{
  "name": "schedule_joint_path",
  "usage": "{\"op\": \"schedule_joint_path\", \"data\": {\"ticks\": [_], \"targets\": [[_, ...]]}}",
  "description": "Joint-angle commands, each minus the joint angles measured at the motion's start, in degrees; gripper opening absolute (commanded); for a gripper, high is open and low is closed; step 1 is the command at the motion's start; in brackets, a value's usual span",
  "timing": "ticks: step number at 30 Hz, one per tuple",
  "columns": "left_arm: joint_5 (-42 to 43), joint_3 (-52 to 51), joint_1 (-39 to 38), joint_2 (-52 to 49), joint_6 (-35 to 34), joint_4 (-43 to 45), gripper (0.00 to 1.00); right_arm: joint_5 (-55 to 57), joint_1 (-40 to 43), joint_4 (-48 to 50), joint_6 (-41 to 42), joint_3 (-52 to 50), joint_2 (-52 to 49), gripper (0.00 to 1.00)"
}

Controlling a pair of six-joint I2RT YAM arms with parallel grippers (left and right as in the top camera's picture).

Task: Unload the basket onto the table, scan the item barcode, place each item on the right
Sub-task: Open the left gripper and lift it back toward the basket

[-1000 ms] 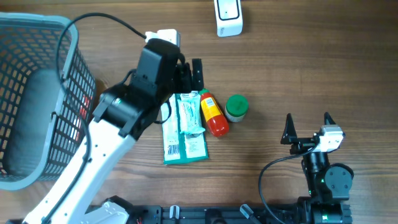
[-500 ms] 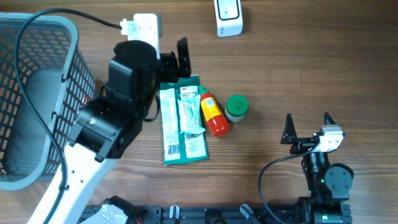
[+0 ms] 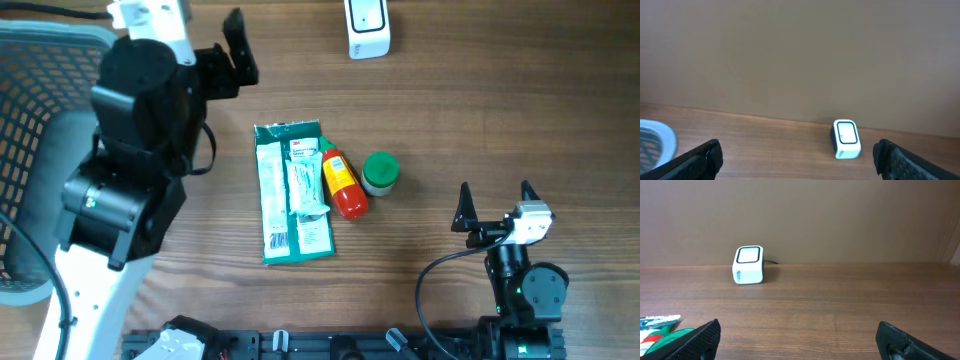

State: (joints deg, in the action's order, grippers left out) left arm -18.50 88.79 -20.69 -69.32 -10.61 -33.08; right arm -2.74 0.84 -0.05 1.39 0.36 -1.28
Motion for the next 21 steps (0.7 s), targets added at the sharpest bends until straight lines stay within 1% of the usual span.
{"op": "schedule_joint_path", "data": {"ticks": [1, 9, 21], "targets": [[-1.1, 1.4, 3.3, 0.8, 1.7, 0.2, 1.0, 0.2, -0.3, 0.1, -0.6, 0.0, -0.1, 1.0], [-1.1, 1.7, 9.7, 2.0, 1.7, 1.9, 1.0, 0.2, -0.3, 0.1, -0.6, 0.0, -0.1, 1.0], [-1.1, 1.7, 20.1, 2.8, 1.6, 1.7, 1.0, 0.2, -0.3, 0.1, -0.5, 0.0, -0.1, 1.0]]}}
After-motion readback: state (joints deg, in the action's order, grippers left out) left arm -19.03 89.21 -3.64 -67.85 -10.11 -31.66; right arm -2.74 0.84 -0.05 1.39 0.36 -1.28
